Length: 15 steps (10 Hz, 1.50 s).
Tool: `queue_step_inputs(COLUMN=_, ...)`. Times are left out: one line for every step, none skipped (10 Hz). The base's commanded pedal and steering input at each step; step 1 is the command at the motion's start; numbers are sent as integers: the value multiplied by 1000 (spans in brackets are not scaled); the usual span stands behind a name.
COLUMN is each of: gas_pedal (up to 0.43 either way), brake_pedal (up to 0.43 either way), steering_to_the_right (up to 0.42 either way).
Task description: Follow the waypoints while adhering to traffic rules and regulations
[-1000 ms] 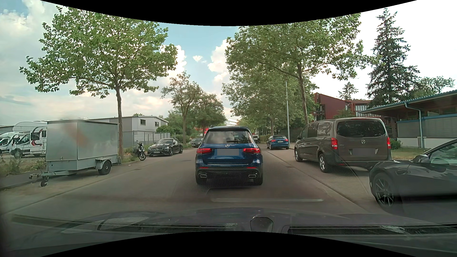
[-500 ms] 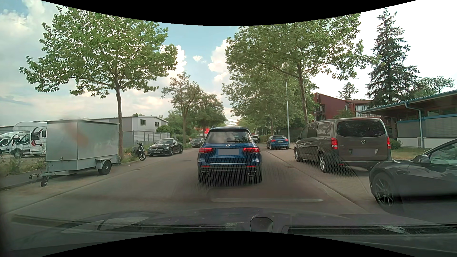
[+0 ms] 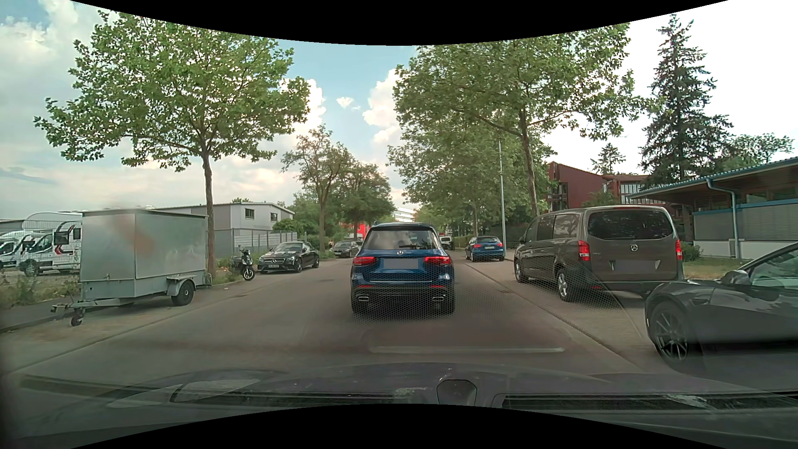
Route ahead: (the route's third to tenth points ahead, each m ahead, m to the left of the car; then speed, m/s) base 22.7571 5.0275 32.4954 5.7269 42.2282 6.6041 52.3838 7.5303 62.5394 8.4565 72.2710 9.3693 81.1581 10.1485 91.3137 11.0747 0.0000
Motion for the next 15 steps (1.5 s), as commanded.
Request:
queue_step_inputs(gas_pedal=0, brake_pedal=189, steering_to_the_right=9)
queue_step_inputs(gas_pedal=0, brake_pedal=183, steering_to_the_right=9)
queue_step_inputs(gas_pedal=0, brake_pedal=134, steering_to_the_right=9)
queue_step_inputs(gas_pedal=0, brake_pedal=18, steering_to_the_right=9)
queue_step_inputs(gas_pedal=0, brake_pedal=0, steering_to_the_right=9)
queue_step_inputs(gas_pedal=0, brake_pedal=0, steering_to_the_right=9)
queue_step_inputs(gas_pedal=0, brake_pedal=0, steering_to_the_right=9)
queue_step_inputs(gas_pedal=0, brake_pedal=0, steering_to_the_right=9)
queue_step_inputs(gas_pedal=20, brake_pedal=0, steering_to_the_right=9)
queue_step_inputs(gas_pedal=20, brake_pedal=0, steering_to_the_right=9)
queue_step_inputs(gas_pedal=20, brake_pedal=0, steering_to_the_right=9)
queue_step_inputs(gas_pedal=20, brake_pedal=0, steering_to_the_right=9)
queue_step_inputs(gas_pedal=20, brake_pedal=0, steering_to_the_right=9)
queue_step_inputs(gas_pedal=20, brake_pedal=0, steering_to_the_right=9)
queue_step_inputs(gas_pedal=20, brake_pedal=0, steering_to_the_right=9)
